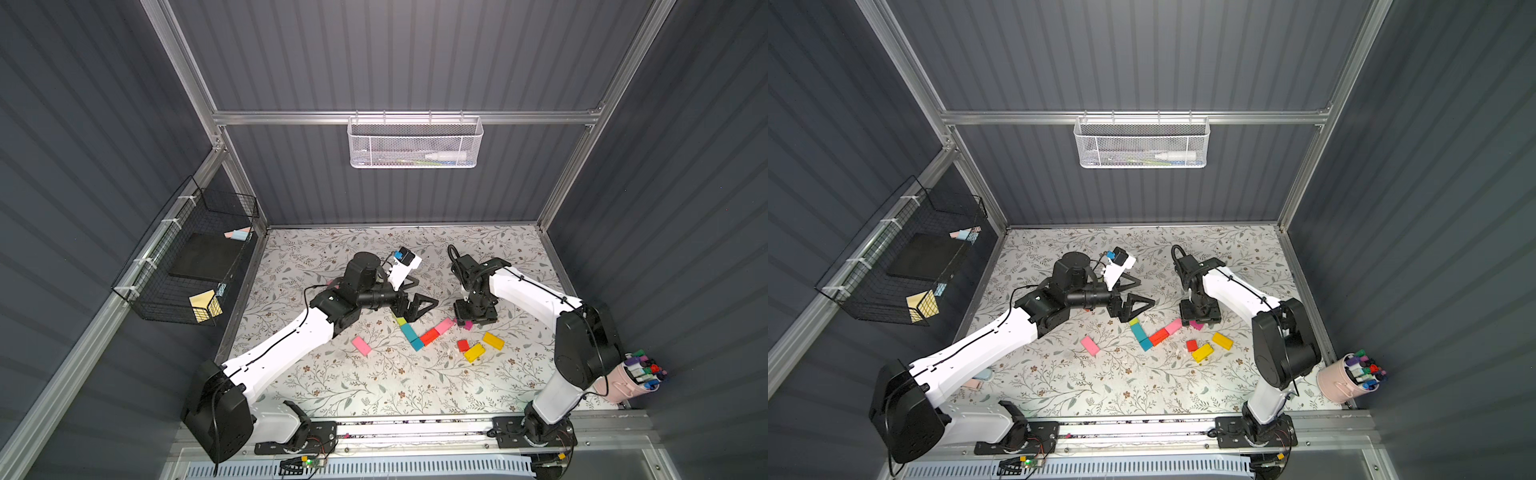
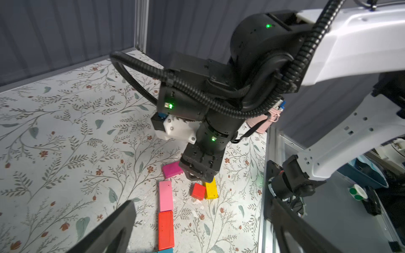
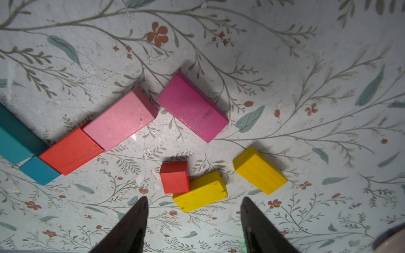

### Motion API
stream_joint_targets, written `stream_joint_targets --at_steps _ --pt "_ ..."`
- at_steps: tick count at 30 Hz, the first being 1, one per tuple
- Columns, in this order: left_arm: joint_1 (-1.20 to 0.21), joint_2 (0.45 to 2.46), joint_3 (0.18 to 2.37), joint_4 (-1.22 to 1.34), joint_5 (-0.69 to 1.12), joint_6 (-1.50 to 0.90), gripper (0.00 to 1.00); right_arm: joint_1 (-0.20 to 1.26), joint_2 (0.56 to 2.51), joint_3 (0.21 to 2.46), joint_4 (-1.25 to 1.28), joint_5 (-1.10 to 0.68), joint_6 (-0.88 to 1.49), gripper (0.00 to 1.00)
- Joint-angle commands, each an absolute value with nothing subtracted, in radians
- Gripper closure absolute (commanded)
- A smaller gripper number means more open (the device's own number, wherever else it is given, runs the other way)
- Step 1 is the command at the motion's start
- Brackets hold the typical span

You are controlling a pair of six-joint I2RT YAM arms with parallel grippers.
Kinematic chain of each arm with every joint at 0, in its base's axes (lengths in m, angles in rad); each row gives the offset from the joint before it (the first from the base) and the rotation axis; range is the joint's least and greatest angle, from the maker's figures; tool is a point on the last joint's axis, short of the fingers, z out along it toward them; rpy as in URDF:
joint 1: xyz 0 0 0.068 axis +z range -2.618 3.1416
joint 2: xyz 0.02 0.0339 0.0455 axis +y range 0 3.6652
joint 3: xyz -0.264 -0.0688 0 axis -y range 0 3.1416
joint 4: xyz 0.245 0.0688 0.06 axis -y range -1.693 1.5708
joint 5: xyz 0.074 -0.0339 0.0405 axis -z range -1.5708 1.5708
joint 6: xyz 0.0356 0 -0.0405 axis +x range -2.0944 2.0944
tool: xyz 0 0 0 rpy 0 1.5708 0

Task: Assemble the letter v with building blocks
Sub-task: Pick up the building block from the center of the board.

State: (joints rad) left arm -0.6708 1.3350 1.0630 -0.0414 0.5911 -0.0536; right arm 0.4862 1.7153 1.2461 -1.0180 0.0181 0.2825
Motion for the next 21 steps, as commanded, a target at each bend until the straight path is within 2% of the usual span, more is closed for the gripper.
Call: stream_joint_targets --at_steps 1,9,21 --pt "-0.672 1.332 1.044 -0.026 0.492 -0.075 0.01 0.454 1.731 1.216 -0.978 0.003 0.243 0.33" --pt "-0.672 1.351 1.053 -0.022 0.468 -0.069 0.01 0.436 1.798 1.227 -0.986 0.065 0.239 0.33" --pt "-0.672 1.334 1.05 -0.038 0.44 -0.051 0.01 0.421 1.878 1.248 -0.944 0.056 0.239 0.34"
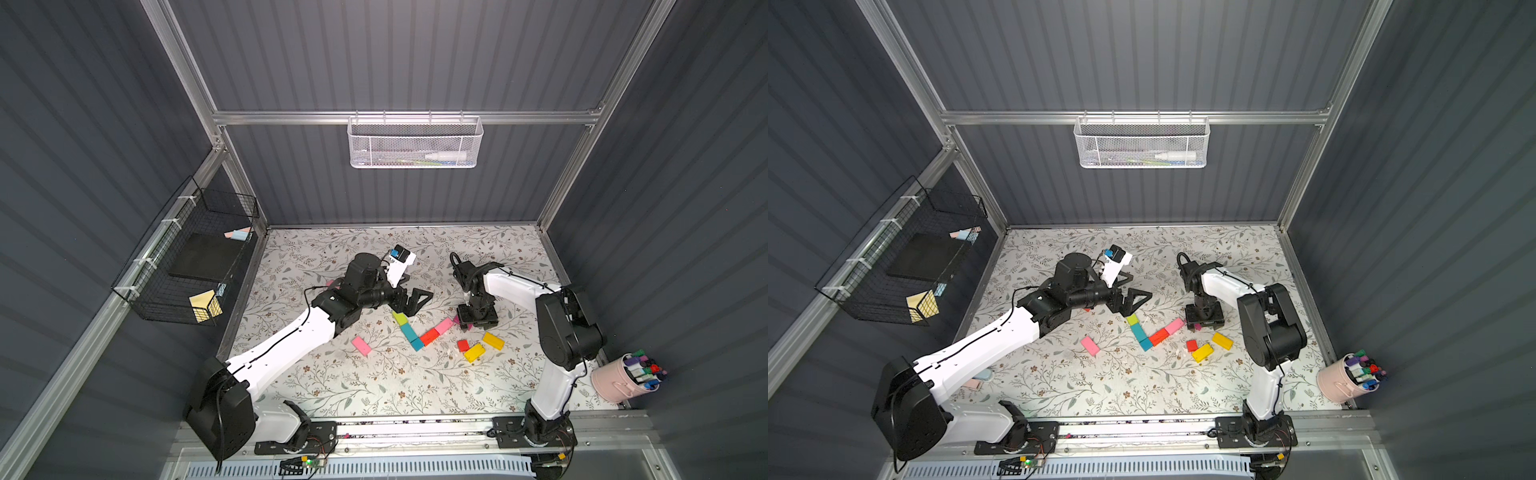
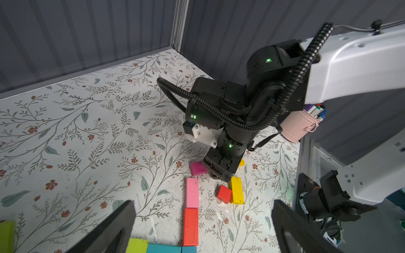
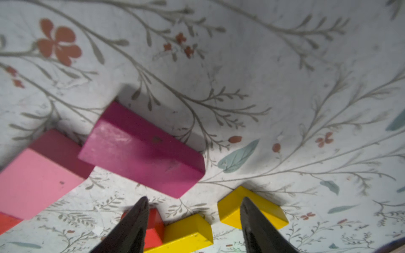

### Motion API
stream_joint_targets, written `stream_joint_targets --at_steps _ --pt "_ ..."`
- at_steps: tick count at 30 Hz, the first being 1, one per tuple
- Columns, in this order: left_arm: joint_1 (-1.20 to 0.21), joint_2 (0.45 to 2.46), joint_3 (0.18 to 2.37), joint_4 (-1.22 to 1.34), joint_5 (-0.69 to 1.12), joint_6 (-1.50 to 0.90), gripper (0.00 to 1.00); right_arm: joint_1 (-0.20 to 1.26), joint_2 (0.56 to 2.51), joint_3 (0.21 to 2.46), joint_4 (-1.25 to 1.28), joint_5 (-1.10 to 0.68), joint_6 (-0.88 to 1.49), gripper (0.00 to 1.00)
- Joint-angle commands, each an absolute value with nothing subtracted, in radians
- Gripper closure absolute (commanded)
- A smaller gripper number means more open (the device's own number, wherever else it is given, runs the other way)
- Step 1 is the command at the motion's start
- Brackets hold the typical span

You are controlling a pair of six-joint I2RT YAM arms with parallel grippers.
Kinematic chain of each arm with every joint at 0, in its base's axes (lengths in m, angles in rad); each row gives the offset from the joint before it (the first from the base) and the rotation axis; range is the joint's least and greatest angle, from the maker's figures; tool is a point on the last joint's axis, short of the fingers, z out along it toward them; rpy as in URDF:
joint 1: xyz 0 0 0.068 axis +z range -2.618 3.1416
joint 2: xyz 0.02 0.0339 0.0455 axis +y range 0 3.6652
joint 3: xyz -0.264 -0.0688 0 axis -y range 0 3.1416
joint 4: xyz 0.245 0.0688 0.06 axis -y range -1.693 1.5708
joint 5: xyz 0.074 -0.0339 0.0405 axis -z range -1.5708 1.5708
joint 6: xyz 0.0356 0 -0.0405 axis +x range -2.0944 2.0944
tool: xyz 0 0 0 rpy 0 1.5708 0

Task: Assemble the letter v with building blocks
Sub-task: Pick up the building block from the center of the board.

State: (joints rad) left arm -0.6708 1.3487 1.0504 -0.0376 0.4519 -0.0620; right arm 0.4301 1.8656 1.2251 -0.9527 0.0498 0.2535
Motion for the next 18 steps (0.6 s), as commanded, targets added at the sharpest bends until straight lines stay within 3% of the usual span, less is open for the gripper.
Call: stream_joint_targets --at_steps 1,18 --pt "-0.671 1.335 1.049 -0.037 0.439 -0.052 0.0 0.418 1.882 1.252 -0.935 0.051 0.236 0.34" --pt "-0.672 1.343 1.044 -0.05 0.397 -0.051 0.01 0.355 2.022 1.405 -0.935 0.057 0.168 0.35"
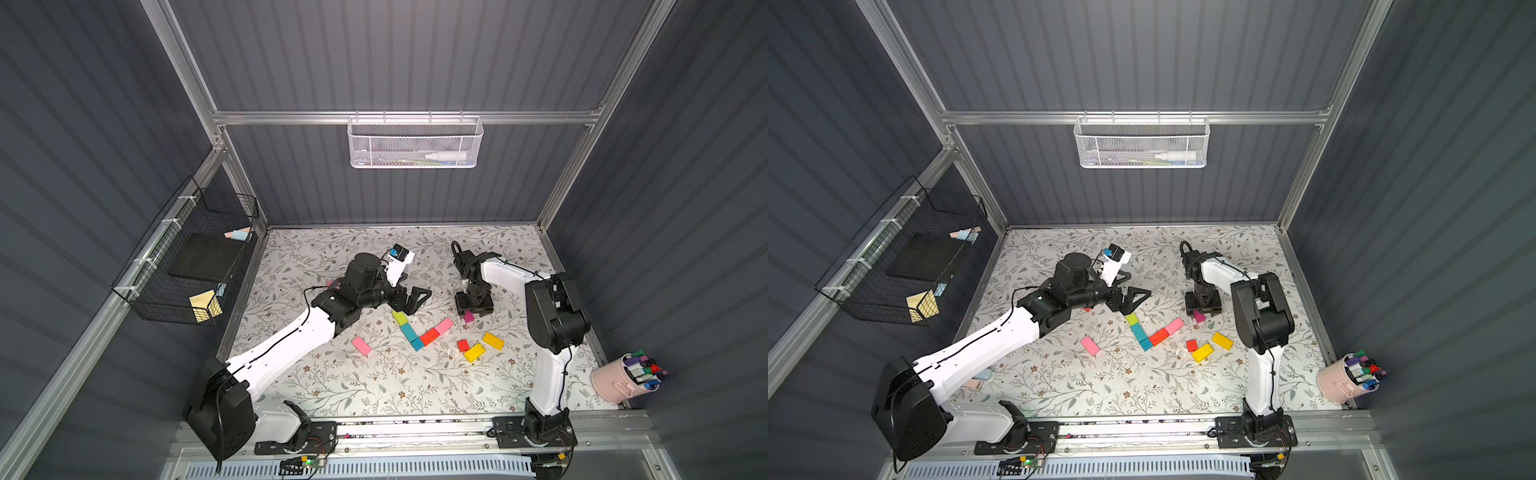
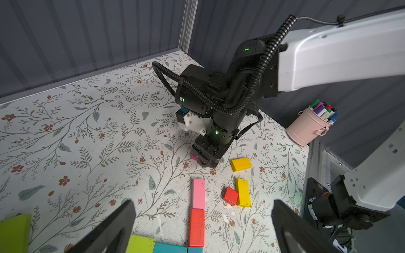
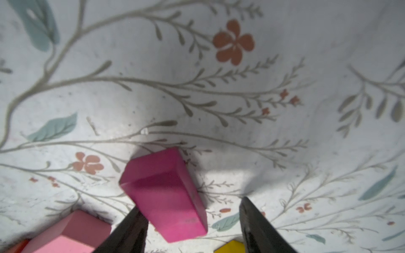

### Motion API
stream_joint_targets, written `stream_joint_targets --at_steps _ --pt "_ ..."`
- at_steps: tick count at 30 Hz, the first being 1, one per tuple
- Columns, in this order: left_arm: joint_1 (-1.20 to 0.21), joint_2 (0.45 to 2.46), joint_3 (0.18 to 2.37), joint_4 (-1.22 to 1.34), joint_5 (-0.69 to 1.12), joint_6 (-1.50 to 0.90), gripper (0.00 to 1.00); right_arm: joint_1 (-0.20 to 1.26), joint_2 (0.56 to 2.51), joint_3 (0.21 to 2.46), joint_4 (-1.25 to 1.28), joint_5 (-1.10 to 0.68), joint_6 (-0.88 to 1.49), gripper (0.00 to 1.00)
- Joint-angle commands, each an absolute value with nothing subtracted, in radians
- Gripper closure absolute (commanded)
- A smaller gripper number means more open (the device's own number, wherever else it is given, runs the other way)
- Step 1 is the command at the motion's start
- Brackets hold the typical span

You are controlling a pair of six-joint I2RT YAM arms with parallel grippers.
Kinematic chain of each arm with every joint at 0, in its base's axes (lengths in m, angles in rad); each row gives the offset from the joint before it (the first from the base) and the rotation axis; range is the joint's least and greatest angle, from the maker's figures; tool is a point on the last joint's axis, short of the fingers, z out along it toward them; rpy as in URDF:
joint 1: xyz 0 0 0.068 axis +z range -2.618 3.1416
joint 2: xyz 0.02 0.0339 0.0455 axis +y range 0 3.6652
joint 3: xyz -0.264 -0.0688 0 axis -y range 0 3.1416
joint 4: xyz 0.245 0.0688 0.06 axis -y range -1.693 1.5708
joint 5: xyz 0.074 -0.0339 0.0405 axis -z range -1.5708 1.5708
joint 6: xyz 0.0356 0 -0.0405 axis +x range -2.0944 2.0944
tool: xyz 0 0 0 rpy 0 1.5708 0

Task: Assemble the letter v with building blocks
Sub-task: Pick up the building block from the center of the board.

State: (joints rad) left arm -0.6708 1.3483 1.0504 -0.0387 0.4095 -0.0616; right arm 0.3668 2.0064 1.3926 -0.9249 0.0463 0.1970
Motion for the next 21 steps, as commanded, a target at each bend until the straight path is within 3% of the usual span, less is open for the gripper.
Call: stream_joint_targets --at_steps 1,4,8,12,13,21 --pt "-0.672 1.345 1.045 -0.049 0.396 -0.051 0.0 0.353 2.028 1.409 -0.935 0.056 0.163 0.35" --pt "-0.671 1.354 1.055 -0.051 0.398 -0.051 0.01 0.35 2.045 1.419 -0.928 0.025 0.161 0.38" --pt "-0.672 1.358 1.063 -0.057 0.397 -0.05 0.01 0.35 2.053 1.413 -0.927 0.018 0.166 0.51" --pt "-0.672 1.357 1.057 -0.057 0.401 -0.057 0.01 0.35 2.04 1.387 -0.925 0.031 0.164 0.87" --pt "-0.672 1.353 1.054 -0.054 0.4 -0.062 0.0 0.35 2.035 1.381 -0.924 0.047 0.169 0.91" --pt "-0.67 1.314 1.038 -0.032 0.354 -0.162 0.0 0.349 1.912 1.434 -0.974 0.211 0.192 0.95"
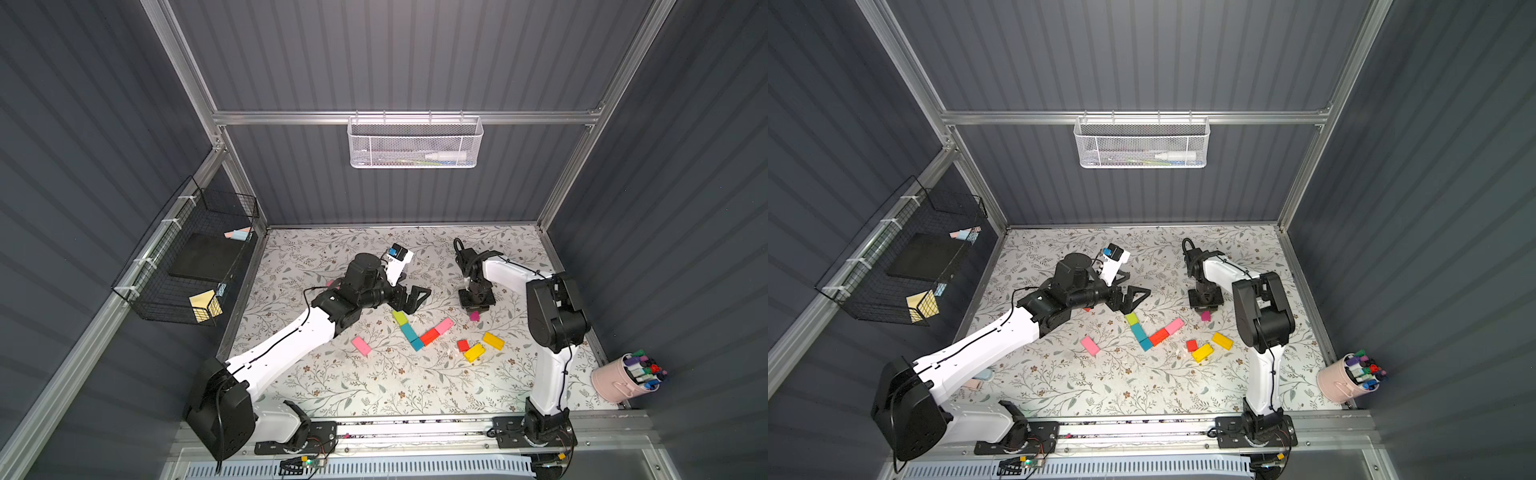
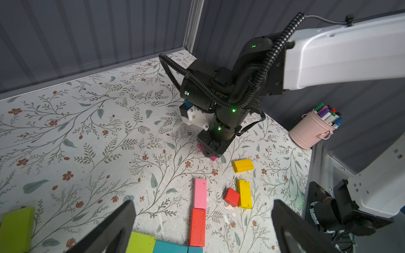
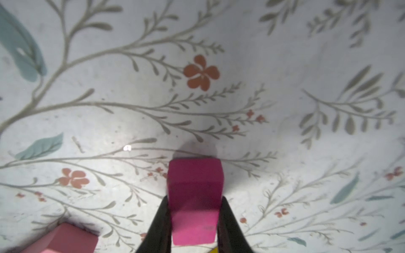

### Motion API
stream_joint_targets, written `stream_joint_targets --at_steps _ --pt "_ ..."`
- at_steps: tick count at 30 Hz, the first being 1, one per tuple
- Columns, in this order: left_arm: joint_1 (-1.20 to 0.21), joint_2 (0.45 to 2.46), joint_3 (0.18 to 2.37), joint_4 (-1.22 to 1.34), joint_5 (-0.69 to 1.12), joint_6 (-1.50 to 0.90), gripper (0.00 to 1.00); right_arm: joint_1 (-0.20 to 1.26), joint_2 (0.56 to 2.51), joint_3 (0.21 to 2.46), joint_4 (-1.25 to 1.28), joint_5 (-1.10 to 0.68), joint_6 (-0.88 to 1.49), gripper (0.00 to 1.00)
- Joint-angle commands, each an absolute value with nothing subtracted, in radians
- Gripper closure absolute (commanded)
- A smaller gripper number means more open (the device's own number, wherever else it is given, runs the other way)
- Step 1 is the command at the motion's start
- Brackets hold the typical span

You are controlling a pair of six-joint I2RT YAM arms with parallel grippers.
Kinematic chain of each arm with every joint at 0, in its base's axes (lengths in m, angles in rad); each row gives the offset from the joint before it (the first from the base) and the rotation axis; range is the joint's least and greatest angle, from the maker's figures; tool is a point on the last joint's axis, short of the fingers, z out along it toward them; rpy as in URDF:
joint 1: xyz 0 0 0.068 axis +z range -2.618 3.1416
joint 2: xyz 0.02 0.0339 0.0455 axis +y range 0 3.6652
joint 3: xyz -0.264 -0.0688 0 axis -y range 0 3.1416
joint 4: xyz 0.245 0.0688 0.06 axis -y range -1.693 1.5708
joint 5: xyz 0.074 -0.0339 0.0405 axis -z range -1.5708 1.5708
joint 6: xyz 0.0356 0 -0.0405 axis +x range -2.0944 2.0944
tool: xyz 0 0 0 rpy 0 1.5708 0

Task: Assemble the letter v with building blocks
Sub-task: Pick up the building block from the center of the board, then assemble the building block at the center of the board.

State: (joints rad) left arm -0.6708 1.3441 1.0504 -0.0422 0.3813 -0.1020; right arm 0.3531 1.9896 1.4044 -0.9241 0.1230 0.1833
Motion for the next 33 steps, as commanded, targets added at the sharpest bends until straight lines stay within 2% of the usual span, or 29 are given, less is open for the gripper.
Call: stream_joint_targets --at_steps 1,6,12,17,23,28,33 --pt "-0.67 1.313 1.037 -0.032 0.354 -0.169 0.0 0.355 1.883 1.461 -0.997 0.209 0.192 0.96" --pt "-0.638 1.29 1.022 -0.016 0.343 -0.227 0.01 0.487 1.729 1.507 -1.01 0.104 0.155 0.96" --pt "-0.364 1.192 0.99 -0.02 0.439 -0.263 0.0 0.708 1.615 1.409 -0.995 0.103 0.176 0.94" --pt "-0.297 1.21 1.06 -0.103 0.453 -0.218 0.0 0.808 1.578 1.351 -0.937 0.071 0.205 0.94" --pt "-0.098 1.192 1.073 -0.067 0.559 -0.265 0.0 0.867 1.703 1.458 -0.94 0.057 0.19 0.94" --pt "0.044 1.212 1.172 -0.087 0.585 -0.263 0.0 0.936 1.907 1.616 -0.95 -0.008 0.191 0.94" --pt "0.084 1.238 1.251 -0.103 0.607 -0.261 0.0 1.009 2.093 1.81 -0.992 0.009 0.186 0.94"
